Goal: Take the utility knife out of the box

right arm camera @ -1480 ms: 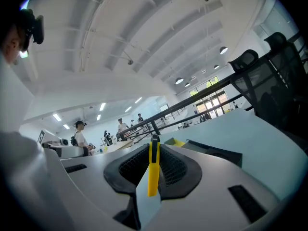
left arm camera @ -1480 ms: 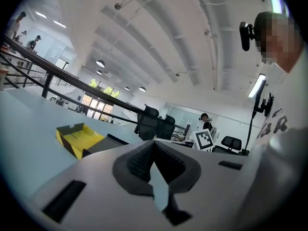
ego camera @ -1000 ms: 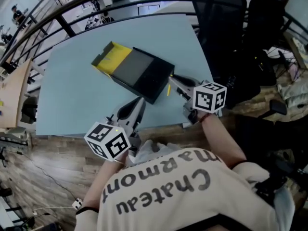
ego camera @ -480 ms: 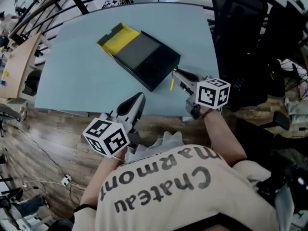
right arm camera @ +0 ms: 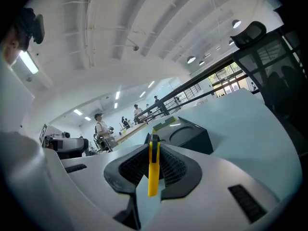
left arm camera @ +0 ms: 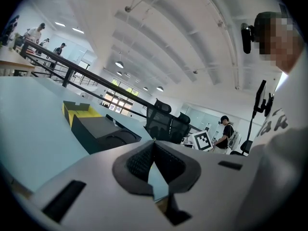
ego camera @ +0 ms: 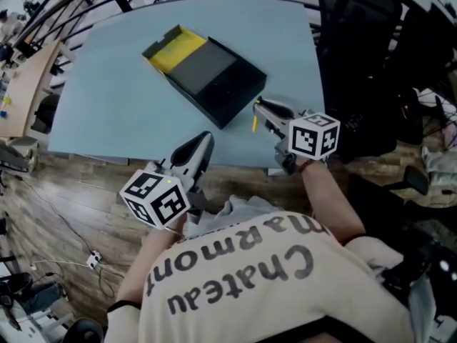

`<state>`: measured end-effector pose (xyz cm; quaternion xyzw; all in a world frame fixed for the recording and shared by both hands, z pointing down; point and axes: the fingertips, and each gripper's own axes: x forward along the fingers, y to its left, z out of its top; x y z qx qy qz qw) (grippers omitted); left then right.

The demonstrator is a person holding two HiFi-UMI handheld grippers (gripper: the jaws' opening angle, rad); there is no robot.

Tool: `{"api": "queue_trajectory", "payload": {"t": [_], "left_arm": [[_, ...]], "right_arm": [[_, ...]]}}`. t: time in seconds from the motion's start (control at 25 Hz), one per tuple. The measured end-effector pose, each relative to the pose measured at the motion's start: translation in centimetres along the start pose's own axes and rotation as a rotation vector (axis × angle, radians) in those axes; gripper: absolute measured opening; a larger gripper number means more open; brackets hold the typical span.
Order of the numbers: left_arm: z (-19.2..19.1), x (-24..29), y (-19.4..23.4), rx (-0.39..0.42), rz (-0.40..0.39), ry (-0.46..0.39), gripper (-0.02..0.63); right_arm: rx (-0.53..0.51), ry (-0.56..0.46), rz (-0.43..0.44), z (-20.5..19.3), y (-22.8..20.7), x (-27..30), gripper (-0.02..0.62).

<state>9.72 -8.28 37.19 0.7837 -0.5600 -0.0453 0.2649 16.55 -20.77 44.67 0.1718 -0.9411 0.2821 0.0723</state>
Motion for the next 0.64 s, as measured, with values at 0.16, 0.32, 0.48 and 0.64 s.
{"api": "queue_trajectory", "payload": {"t": [0.16,0.32,0.48,0.64], "left_arm": [[0.0,0.1,-0.2,0.002,0.000,0.011,0.002],[-0.1,0.2,0.0,-0.003,0.001,0.008,0.002],[-0.1,0.3,0.1,-0.007,0.003,0.014,0.002],[-0.1,0.4,0.1,-0.003,-0.001,0.012,0.002]], "right_arm": [[0.025,-0.006,-0.011,0.0,-0.5,-0.1,0.084],[0.049,0.002,-0.021,-0.4,-1.1,0.0,0.084],[0.051,0.013,-0.026,-0.7,-1.3,0.0,0.084],[0.051,0.007,-0.022,-0.5,-1.2,0.1,0.084]]}}
